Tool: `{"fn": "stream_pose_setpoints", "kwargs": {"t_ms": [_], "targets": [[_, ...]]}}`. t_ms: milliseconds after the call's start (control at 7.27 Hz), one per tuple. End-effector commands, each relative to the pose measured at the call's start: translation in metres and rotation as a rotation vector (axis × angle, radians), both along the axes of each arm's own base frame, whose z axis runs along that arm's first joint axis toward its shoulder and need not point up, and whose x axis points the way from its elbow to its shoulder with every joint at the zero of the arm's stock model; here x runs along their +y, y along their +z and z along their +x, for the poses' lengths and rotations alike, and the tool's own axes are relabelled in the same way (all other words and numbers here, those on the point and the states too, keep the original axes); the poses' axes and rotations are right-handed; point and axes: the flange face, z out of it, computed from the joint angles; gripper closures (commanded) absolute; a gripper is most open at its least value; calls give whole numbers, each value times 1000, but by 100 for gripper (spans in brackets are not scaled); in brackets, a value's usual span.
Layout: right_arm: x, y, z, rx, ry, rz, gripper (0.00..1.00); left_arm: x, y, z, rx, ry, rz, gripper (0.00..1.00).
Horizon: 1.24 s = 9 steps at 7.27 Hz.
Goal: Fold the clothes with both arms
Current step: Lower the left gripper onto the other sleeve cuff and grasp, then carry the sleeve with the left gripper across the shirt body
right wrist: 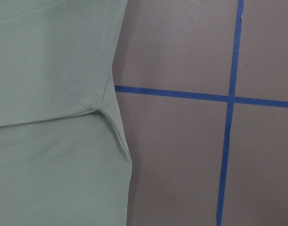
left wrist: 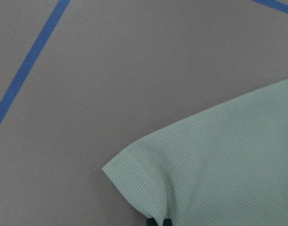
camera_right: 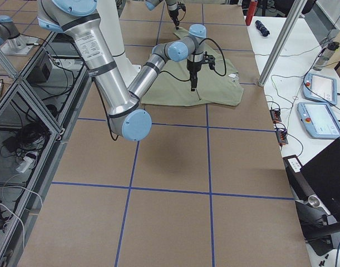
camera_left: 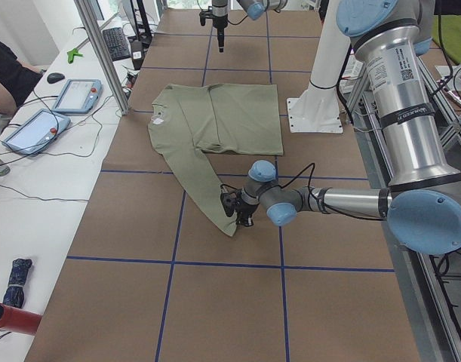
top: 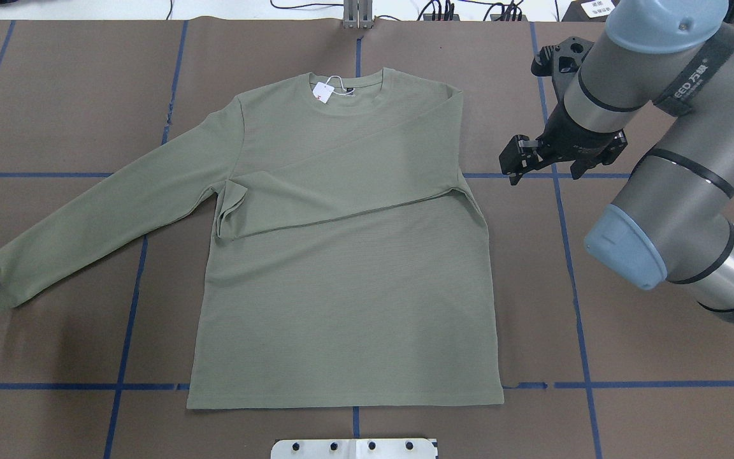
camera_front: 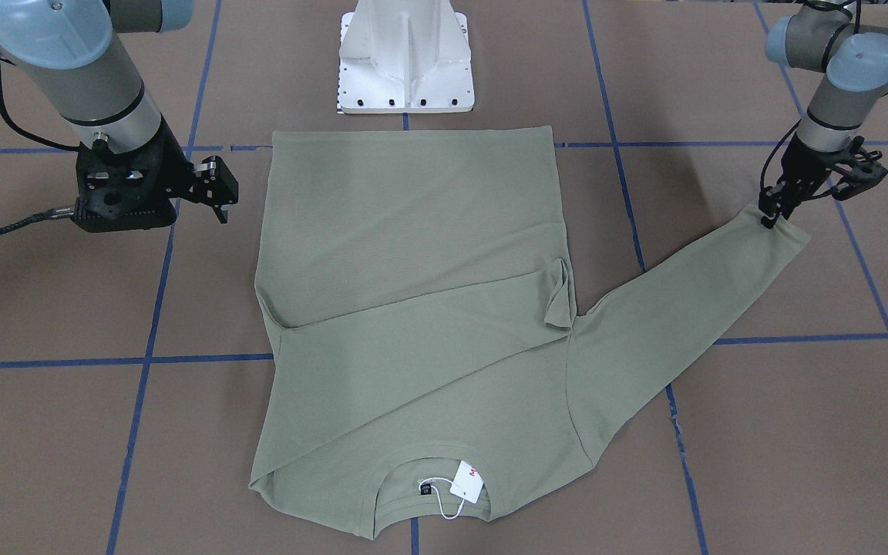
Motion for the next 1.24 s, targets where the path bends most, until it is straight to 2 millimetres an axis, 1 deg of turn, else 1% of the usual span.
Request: {"fn": "stream_pose_setpoints", "kwargs": {"t_ms": [0,137,275,412,550,687,825,962,1100], "targets": [[0,0,3,-3,2,-2,0,1,-25,6,52,35,-4,100],[5,10,13,3,0,-7,0,-10,-51,18,72,56,-15,100],[13,28,25,15,-2,-13,0,-39,-93,46,70,58,-25,100],[18,44,36,32,-4,-18,0,-89,-153,80,61,29,-32,100],[21,59,45,46,-12,-16,0,-142,-229,106,49,-5,-41,100],[23,83,55,63,-25,-8,0,-187,-293,123,42,-34,-52,100],[27,106,63,56,-21,3,0,-222,-336,132,60,-58,-38,100],[34,129,72,45,-15,13,0,-252,-384,143,110,-54,-27,100],[36,139,79,47,-8,7,0,-269,-441,154,159,-49,8,100]]}}
